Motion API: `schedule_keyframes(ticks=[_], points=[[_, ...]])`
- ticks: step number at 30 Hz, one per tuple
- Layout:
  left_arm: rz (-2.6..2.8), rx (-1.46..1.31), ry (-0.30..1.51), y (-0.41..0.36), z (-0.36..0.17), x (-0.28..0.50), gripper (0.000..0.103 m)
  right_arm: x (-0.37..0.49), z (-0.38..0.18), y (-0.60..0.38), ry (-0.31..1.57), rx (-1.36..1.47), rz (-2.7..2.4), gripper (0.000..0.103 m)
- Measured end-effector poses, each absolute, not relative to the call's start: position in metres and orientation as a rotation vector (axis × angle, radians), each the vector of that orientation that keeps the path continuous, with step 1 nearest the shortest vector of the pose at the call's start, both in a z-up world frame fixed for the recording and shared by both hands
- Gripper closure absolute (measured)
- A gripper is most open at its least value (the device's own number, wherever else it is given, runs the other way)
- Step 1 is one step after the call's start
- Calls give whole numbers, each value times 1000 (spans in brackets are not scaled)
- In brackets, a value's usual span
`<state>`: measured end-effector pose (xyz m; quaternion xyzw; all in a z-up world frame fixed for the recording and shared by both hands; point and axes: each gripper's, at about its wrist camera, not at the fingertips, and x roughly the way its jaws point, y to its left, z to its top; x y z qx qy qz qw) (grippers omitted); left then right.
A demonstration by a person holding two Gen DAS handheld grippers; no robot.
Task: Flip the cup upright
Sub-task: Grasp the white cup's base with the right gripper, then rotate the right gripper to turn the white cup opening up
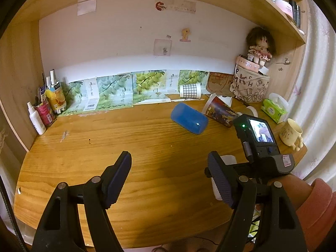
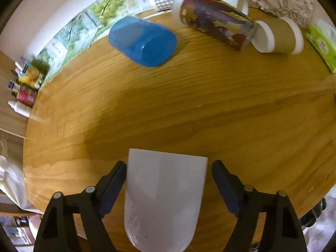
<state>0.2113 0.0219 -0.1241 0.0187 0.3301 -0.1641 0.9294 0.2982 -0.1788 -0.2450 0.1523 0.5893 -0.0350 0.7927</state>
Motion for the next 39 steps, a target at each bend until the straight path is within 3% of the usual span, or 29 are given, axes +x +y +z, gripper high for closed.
schedule_keyframes(ticks=[1,3,20,39], points=[[-338,38,680,23,-125,213,25,299,-246,-177,1279,323,-74,32],[-339,39,682,26,-126,214,25,301,-247,-174,1288,312,-82,34],[-364,63,680,38,-127,216,25,292,-235,-169,1222,311,-135,35],[-357,191,641,45,-123,225,25,266,-200,-144,771,172,-235,35]])
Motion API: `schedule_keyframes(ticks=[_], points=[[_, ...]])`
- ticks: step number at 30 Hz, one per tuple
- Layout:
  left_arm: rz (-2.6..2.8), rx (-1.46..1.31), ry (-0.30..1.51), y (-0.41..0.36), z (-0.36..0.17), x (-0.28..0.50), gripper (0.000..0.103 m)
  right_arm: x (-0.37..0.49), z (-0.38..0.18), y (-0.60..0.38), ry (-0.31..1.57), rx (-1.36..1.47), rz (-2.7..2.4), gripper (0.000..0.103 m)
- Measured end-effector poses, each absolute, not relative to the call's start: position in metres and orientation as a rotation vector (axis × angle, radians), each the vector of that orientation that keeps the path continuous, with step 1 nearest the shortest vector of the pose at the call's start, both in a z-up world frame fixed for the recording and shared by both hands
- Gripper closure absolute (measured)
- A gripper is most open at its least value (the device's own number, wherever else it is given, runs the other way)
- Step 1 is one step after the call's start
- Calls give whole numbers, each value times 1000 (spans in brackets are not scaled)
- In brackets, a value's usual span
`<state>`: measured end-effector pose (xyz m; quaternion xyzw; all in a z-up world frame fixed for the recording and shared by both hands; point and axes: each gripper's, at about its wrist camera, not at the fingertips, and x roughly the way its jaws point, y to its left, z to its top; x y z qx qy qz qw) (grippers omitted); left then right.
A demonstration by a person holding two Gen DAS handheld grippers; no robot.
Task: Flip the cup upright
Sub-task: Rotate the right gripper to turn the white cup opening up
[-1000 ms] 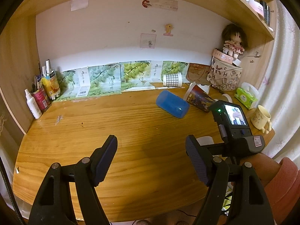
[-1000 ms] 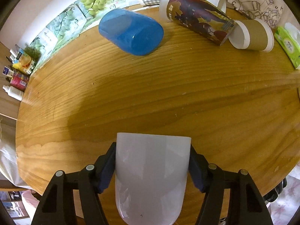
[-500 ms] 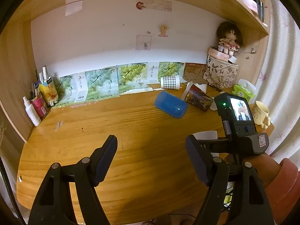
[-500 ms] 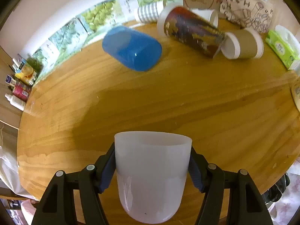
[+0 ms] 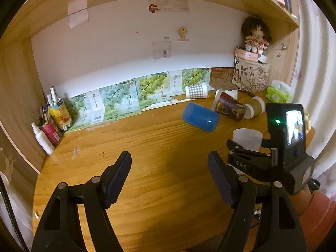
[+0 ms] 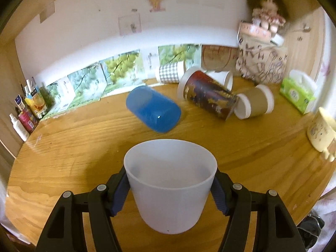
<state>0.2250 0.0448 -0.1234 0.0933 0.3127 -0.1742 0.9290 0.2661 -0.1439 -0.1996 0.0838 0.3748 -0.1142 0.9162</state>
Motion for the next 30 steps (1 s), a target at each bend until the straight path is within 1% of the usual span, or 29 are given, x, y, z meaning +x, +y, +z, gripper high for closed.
schedule_keyframes(ticks=[7,15,30], points=[[-326,247,649,53,-129,231,25,244,-210,-143,625,194,-267,35],[-279,306,694,59,-138,237,25,232,-214,-135,510,132,-303,35],[-255,350,748,57,-146,241,25,224,-232,-125,491,15,-249,35]])
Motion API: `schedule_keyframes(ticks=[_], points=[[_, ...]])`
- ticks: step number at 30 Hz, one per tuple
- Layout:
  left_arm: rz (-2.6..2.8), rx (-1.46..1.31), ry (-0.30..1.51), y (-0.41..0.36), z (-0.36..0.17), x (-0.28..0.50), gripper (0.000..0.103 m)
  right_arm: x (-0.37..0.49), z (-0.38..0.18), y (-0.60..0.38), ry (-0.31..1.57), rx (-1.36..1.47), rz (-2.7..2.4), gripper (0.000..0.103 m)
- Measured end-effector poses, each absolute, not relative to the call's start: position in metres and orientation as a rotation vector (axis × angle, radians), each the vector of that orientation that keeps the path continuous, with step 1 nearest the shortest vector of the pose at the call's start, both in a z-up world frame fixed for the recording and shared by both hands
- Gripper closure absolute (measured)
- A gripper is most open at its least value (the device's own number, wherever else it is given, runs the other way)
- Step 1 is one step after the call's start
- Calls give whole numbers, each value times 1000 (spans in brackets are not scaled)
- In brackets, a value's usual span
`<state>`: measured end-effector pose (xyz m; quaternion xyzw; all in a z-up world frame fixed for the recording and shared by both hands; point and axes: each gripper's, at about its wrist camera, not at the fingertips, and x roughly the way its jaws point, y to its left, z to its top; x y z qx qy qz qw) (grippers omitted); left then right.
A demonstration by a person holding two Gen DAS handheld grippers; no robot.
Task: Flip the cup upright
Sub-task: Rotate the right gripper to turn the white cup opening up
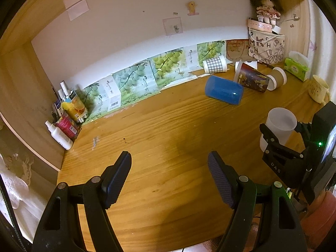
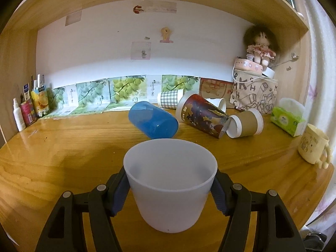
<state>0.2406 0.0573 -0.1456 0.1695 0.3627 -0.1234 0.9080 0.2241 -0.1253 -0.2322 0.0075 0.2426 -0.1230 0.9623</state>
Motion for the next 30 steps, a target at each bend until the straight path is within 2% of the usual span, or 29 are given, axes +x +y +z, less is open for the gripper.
schedule_keyframes(ticks=[12,16,20,30], points=[[-260,341,766,56,-147,240,25,215,-231,-126,508,20,-219,35],[-257,331,780,55,-149,239,25,213,-231,-124,526,7,-204,26],[-244,321,789,55,-149,235,25,210,-231,-119,541,-20,-175,22],[-157,184,914,61,-161,225,25,195,-224,-122,579,-27,-128,20]])
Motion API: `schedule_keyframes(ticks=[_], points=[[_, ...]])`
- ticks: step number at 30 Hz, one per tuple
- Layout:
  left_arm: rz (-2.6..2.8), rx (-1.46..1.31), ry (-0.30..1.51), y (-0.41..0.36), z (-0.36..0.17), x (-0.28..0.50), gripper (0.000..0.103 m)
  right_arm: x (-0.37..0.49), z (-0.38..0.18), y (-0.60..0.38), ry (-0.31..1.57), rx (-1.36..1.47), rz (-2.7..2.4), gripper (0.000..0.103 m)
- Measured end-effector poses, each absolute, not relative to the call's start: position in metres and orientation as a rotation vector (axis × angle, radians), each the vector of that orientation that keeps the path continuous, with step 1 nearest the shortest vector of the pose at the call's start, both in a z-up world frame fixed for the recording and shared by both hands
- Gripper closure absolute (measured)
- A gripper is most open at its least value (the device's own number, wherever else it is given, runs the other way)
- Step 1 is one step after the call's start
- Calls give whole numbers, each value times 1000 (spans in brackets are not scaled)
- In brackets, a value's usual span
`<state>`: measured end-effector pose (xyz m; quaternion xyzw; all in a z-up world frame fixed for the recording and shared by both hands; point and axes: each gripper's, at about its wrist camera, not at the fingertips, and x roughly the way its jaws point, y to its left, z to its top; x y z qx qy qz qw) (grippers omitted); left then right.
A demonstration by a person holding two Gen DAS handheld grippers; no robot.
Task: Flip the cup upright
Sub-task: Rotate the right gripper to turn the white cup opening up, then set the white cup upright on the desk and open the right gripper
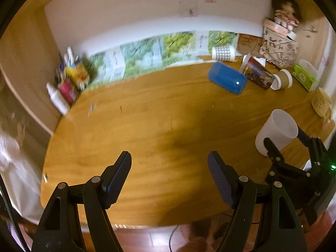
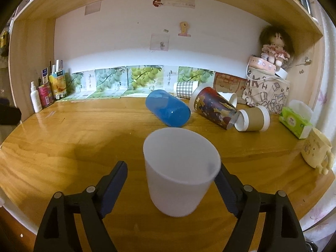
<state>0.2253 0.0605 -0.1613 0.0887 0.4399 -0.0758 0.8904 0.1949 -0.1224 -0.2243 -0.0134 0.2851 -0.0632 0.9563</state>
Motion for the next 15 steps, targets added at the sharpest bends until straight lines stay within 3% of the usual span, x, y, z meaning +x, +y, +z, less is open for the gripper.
schedule_keyframes(ticks=[15], points=[[-86,78,1091,16,-180,158,25,128,-196,-166,675,-41,-4,13]])
